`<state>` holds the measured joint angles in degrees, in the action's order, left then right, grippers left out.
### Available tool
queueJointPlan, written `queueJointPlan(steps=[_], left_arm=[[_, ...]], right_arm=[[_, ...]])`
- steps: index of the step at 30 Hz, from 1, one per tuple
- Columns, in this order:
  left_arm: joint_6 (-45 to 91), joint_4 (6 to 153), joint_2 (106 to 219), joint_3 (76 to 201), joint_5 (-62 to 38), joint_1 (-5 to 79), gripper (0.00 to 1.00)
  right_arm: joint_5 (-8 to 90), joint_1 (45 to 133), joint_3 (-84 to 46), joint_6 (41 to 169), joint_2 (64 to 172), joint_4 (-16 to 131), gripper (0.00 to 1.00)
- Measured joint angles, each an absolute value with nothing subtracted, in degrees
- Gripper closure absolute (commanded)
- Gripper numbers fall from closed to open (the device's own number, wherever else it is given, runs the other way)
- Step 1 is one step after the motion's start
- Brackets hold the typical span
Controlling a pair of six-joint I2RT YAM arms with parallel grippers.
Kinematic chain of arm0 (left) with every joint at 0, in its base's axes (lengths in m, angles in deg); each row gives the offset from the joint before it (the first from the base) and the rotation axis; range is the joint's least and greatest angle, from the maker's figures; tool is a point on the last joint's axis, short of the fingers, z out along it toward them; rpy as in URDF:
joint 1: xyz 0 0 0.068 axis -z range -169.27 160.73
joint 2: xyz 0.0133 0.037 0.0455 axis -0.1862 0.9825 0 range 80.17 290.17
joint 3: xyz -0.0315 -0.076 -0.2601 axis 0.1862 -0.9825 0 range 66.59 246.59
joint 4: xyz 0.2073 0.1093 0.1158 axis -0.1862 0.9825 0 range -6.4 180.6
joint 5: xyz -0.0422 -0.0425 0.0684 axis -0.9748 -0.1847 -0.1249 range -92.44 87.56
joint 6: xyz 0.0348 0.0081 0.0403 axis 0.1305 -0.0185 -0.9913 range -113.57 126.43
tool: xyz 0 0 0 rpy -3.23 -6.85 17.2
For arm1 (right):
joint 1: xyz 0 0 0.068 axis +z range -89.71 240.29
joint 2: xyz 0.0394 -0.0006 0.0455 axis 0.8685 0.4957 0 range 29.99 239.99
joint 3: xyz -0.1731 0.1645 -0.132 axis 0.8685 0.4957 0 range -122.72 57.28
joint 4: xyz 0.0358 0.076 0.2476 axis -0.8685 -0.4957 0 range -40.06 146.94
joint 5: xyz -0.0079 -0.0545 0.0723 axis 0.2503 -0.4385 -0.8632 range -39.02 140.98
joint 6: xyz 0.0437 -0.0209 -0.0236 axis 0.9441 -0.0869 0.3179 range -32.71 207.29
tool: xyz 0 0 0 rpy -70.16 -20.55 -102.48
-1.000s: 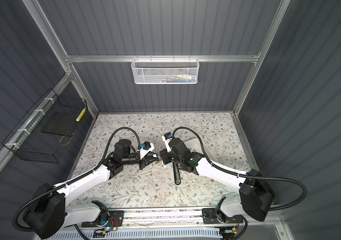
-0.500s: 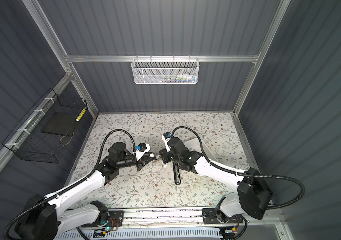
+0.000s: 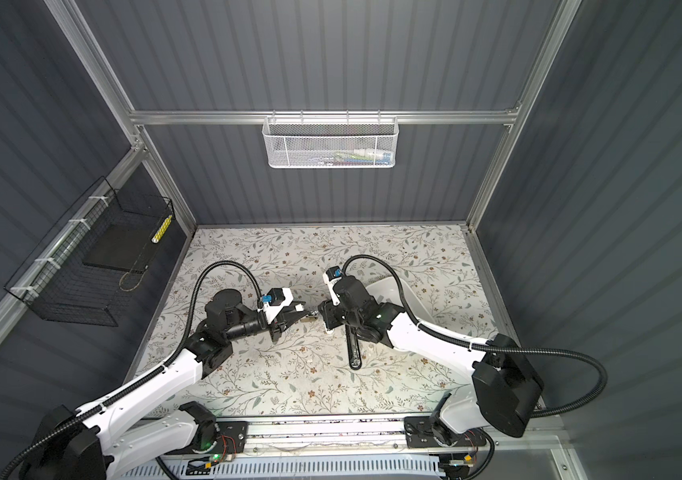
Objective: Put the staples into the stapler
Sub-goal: 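Position the open right gripper around the beige object held by the left gripper, then close the right gripper on the beige object while the left gripper holds it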
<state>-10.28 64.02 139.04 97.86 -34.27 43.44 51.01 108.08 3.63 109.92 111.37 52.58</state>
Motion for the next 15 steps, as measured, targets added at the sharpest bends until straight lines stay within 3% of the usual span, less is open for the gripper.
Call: queueJointPlan(steps=[6,11,13,15], left_arm=[[-10.3,63.1,138.2,96.9,-33.8,43.4,1.00],[-10.0,63.4,138.2,96.9,-31.5,43.4,1.00],[-9.8,64.8,138.4,97.3,-31.3,43.4,1.00],[-9.4,66.7,138.8,98.2,-31.1,43.4,1.00]], right_arm=[[55.3,108.1,5.4,107.7,108.8,54.4,0.34],[61.4,108.1,15.4,103.4,98.8,62.3,0.14],[62.6,108.0,18.0,101.8,95.4,63.2,0.14],[62.1,108.0,19.1,99.9,91.9,63.2,0.22]])
